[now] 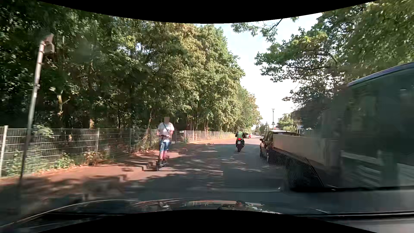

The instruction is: Follow the waypoints while adhering to traffic rules and regulations

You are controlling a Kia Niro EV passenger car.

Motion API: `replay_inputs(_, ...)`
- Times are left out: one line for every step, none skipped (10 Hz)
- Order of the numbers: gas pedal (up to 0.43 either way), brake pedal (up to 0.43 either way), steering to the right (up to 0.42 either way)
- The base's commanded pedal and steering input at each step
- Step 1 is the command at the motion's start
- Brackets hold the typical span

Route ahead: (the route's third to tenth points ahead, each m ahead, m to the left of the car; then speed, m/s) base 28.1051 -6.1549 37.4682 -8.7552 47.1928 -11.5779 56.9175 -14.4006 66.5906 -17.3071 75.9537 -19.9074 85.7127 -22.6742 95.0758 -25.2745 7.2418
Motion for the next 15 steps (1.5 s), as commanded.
replay_inputs(0.177,0.000,0.039)
replay_inputs(0.177,0.000,0.039)
replay_inputs(0.177,0.000,0.040)
replay_inputs(0.189,0.000,0.040)
replay_inputs(0.189,0.000,0.040)
replay_inputs(0.189,0.000,0.042)
replay_inputs(0.189,0.000,0.046)
replay_inputs(0.189,0.000,0.050)
replay_inputs(0.189,0.000,0.052)
replay_inputs(0.189,0.000,0.054)
replay_inputs(0.189,0.000,0.059)
replay_inputs(0.177,0.000,0.062)
replay_inputs(0.157,0.000,0.065)
replay_inputs(0.157,0.000,0.067)
replay_inputs(0.157,0.000,0.067)
